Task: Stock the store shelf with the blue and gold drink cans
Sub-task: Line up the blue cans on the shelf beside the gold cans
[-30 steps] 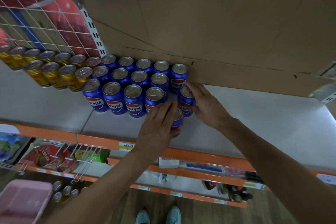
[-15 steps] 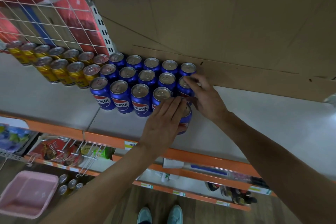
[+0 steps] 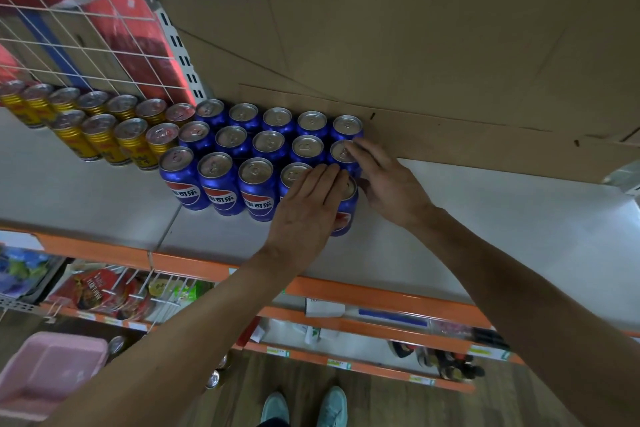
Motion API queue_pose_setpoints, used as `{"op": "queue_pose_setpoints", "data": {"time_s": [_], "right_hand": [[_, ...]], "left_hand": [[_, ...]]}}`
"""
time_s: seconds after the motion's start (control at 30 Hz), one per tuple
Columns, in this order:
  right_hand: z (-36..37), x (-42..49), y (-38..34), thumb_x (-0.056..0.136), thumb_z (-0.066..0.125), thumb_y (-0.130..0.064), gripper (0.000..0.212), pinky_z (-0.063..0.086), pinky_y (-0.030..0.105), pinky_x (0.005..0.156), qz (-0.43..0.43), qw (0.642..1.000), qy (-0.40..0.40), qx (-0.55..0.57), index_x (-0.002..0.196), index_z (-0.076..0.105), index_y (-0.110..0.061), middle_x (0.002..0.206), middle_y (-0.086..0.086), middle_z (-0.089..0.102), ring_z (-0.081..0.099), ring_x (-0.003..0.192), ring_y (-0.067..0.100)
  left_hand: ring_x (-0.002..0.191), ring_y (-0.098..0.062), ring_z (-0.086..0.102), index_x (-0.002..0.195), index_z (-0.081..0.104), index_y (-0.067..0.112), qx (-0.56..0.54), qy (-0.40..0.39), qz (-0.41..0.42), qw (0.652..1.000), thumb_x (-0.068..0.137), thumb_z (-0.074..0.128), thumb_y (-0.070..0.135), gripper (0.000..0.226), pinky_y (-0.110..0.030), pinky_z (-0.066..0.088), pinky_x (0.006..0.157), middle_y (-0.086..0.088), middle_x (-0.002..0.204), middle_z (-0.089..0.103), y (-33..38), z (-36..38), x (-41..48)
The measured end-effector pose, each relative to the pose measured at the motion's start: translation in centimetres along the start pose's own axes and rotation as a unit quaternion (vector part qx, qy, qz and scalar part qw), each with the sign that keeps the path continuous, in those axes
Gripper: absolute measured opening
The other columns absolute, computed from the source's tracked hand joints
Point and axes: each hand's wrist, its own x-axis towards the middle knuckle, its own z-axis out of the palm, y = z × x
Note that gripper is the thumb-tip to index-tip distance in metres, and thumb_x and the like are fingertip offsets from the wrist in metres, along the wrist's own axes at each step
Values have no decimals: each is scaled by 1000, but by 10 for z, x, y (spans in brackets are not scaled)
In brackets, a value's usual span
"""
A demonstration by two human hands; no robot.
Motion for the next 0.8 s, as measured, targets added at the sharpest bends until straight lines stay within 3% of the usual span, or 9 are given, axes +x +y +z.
{"op": "queue_pose_setpoints", "data": {"time_s": [0.57,0.8], "right_hand": [[-9,-10,-12,84,73,-8,80,57,42,91,28,998,-46,-26,153,32,-6,163,11,26,47,135,31],[-31,-11,-27,89,66,-9,77,47,43,104,16,997,-76,-28,155,27,-6,163,12,23,39,141,31]], "left_hand": [[135,-32,50,145,48,4,-50,-25,-7,998,80,81,31,78,-41,37,114,-16,147,51,-1,-4,3],[141,-30,45,148,45,3,-66,-36,-19,997,82,80,38,83,-42,35,117,-15,150,48,-2,-10,1]]}}
